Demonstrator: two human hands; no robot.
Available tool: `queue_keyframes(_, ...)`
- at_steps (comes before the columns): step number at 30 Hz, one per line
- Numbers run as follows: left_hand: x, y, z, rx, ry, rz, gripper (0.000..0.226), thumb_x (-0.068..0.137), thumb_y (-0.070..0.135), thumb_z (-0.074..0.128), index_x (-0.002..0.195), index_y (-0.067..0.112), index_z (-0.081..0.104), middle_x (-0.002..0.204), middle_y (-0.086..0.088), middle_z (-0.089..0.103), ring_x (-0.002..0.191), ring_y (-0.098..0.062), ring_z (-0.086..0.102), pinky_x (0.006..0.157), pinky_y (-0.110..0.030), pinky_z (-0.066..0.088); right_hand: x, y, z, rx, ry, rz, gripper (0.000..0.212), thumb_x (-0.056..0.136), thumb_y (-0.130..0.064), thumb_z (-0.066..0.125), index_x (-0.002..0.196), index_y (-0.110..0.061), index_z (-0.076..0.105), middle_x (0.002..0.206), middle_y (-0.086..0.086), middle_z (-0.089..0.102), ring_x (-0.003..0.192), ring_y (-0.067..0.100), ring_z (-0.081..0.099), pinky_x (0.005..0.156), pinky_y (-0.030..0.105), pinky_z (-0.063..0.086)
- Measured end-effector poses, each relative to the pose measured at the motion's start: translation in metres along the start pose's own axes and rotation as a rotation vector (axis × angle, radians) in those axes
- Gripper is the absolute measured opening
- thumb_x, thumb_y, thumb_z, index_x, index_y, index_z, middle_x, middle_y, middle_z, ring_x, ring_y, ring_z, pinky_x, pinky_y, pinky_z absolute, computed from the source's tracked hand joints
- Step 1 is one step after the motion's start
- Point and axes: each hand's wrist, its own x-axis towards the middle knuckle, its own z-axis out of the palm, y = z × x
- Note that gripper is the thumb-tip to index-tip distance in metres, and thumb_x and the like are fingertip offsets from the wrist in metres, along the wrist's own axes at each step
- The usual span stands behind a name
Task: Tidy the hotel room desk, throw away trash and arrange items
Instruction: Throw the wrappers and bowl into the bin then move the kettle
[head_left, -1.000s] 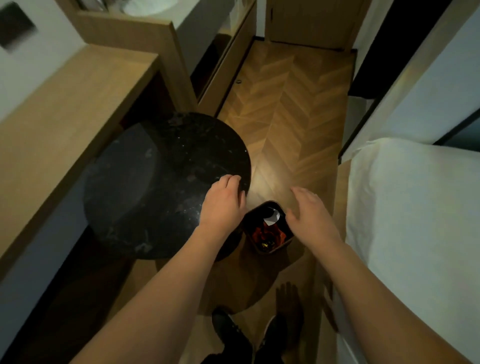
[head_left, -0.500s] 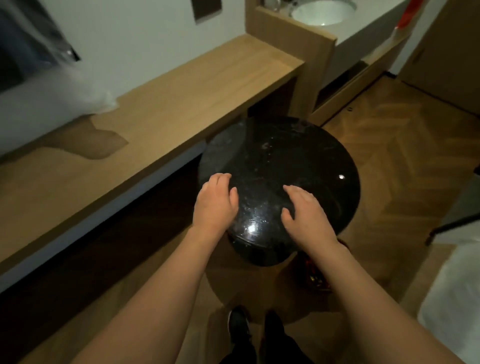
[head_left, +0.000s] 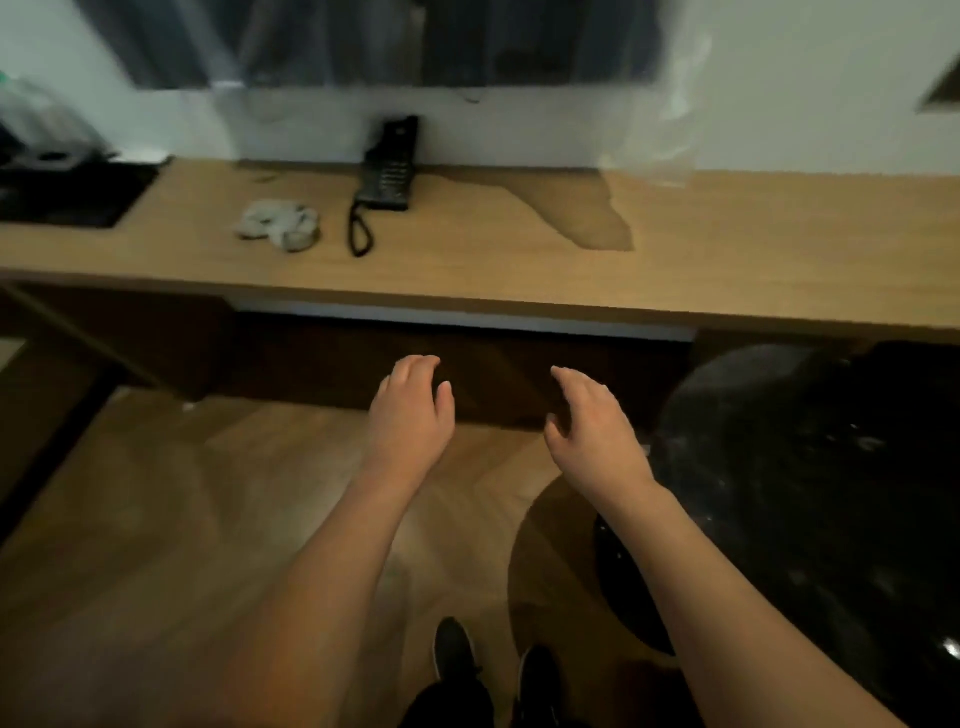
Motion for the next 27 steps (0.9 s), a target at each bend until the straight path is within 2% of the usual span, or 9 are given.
queue_keyframes(7,-0.055,-0.142,-0.08,-0.034,0.206,-0.333,0.04,0.106,0.024,0.045,0.143,0.01,0.05,0.143,-0.009,0.051,0.128,-0.021,0.051,0.102,-0.027,0.038,0.023,-0.146,0.078,-0.086,-0.226,-0.368,0.06,0.099,-0.021,0.054,0.154,-0.025,0.029,0.158,-0.004,0.032,0.148,0.013,0.023,0.123,0.038,0.021)
queue_keyframes(10,-0.089,-0.205,-0.118,-0.051,0.3,-0.468,0.04,0.104,0.023,0.047,0.141,0.008,0.051,0.139,-0.01,0.052,0.124,-0.024,0.052,0.104,-0.035,0.043,0.018,-0.216,0.122,-0.106,-0.334,-0.501,0.059,0.1,-0.022,0.051,0.155,-0.022,0.029,0.158,-0.003,0.032,0.147,0.014,0.024,0.122,0.038,0.022)
queue_keyframes(15,-0.152,-0.309,-0.172,-0.034,0.485,-0.638,0.038,0.101,0.018,0.051,0.136,0.004,0.057,0.135,-0.013,0.058,0.124,-0.026,0.056,0.107,-0.037,0.043,-0.006,-0.328,0.204,-0.093,-0.457,-0.677,0.055,0.1,-0.027,0.048,0.152,-0.023,0.032,0.154,-0.003,0.038,0.143,0.016,0.032,0.115,0.034,0.028)
queue_keyframes(20,-0.198,-0.381,-0.211,0.003,0.577,-0.78,0.037,0.101,0.019,0.053,0.135,0.005,0.057,0.133,-0.012,0.06,0.122,-0.022,0.058,0.106,-0.032,0.045,-0.03,-0.409,0.264,-0.112,-0.518,-0.832,0.058,0.095,-0.035,0.044,0.15,-0.027,0.031,0.153,-0.003,0.039,0.141,0.016,0.036,0.114,0.044,0.037)
queue_keyframes(25,-0.203,-0.444,-0.233,-0.003,0.601,-0.884,0.039,0.102,0.023,0.052,0.137,0.006,0.055,0.136,-0.011,0.058,0.125,-0.023,0.056,0.106,-0.034,0.043,-0.029,-0.476,0.315,-0.105,-0.587,-0.935,0.056,0.098,-0.022,0.053,0.151,-0.022,0.036,0.153,-0.004,0.039,0.142,0.011,0.033,0.116,0.028,0.027)
queue_keyframes(27,-0.193,-0.47,-0.244,0.017,0.601,-0.908,0.04,0.103,0.024,0.052,0.139,0.009,0.054,0.138,-0.009,0.056,0.126,-0.021,0.054,0.106,-0.032,0.041,-0.018,-0.503,0.335,-0.124,-0.609,-0.958,0.058,0.098,-0.023,0.054,0.152,-0.023,0.033,0.154,-0.006,0.037,0.143,0.01,0.03,0.117,0.028,0.025)
